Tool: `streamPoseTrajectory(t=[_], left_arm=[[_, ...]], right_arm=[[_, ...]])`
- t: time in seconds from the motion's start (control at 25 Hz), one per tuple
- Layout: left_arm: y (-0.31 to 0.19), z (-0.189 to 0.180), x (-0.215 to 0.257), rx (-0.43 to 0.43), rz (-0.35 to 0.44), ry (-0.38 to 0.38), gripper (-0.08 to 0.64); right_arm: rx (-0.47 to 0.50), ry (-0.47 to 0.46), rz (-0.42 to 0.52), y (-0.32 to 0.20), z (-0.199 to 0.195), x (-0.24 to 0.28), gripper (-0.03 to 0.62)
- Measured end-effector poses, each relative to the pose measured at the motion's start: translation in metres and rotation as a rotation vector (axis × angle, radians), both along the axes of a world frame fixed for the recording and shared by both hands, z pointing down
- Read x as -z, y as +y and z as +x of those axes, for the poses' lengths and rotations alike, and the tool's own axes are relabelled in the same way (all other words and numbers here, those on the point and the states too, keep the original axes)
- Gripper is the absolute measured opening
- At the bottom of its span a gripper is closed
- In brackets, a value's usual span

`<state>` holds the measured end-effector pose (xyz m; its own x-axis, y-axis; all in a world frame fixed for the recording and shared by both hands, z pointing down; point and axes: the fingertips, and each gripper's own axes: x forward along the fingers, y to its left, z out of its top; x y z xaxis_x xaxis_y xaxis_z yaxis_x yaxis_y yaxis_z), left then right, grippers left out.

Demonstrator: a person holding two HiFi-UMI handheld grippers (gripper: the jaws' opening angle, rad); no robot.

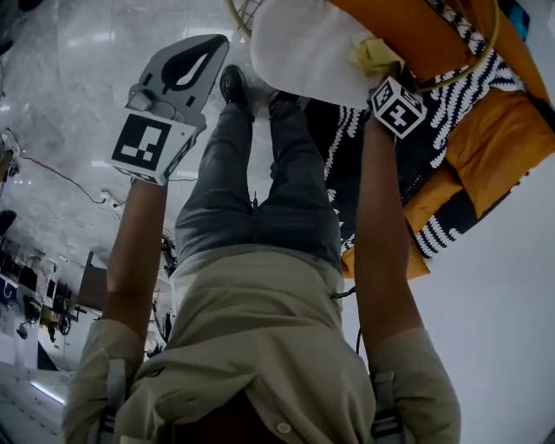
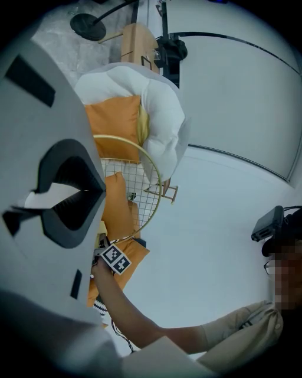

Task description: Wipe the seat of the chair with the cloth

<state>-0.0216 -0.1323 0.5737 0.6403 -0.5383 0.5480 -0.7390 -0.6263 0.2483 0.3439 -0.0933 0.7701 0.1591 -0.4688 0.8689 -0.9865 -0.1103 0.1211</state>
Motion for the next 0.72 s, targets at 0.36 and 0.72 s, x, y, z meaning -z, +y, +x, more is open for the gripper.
streamPoseTrajectory(t=[0.36,0.72], left_arm=[[0.009,-0.023,-0.006,0.031,-0.006,-0.009,0.015],[0.021,-0.038,-0.011,0.06,-0.014,-0.022,0.015]], right_arm=[[0.196,-0.138,-0.105,-0.012,-0.124,-0.064,0.058],[0.574,-0.392,-0.129,-0.002,-0.324,-0.056,0.058]])
